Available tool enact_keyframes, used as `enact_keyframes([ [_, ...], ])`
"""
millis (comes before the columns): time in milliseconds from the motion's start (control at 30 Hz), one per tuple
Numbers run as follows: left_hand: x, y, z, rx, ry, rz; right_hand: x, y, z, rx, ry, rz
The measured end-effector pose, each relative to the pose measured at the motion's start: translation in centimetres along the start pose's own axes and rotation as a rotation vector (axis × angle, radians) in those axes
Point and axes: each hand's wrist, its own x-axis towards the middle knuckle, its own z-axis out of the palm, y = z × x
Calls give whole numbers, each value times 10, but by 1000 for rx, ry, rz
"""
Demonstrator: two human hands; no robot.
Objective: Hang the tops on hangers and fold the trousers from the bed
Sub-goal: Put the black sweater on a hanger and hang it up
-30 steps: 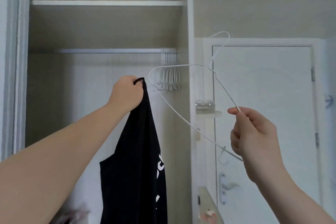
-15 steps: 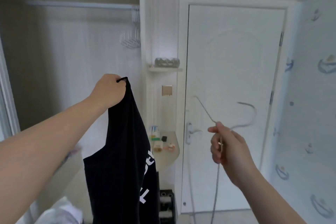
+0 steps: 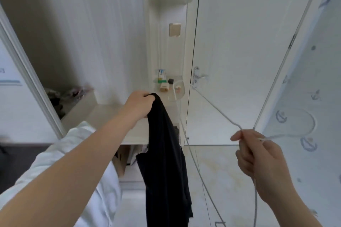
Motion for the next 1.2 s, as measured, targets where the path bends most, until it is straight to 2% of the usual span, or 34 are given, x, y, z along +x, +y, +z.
enact_keyframes([
  [167, -27, -50, 24, -43, -80, -152, -60, 46, -9, -142, -37, 64],
  [267, -43, -67, 37, -9, -101, -158, -83, 64, -12, -256, -68, 103],
  [500, -83, -55, 49, 455, -304, 192, -92, 51, -5, -538, -125, 85],
  [633, -104, -35, 52, 441, -440, 278, -74, 47, 12, -643, -238, 63],
  [733, -117, -25, 54, 396, -519, 292, -64, 53, 30, -583, -297, 77],
  [933, -135, -18, 39, 500, -678, 392, -68, 63, 40, -289, -205, 68],
  [967, -138, -21, 35, 577, -647, 454, -68, 62, 37, -253, -199, 70],
  [1067, -143, -28, 21, 934, -362, 782, -66, 55, 28, -253, -228, 25],
  [1100, -144, -29, 17, 978, -358, 818, -65, 53, 26, -250, -234, 14],
  [1200, -147, -33, 13, 896, -469, 739, -63, 44, 24, -220, -224, -12],
])
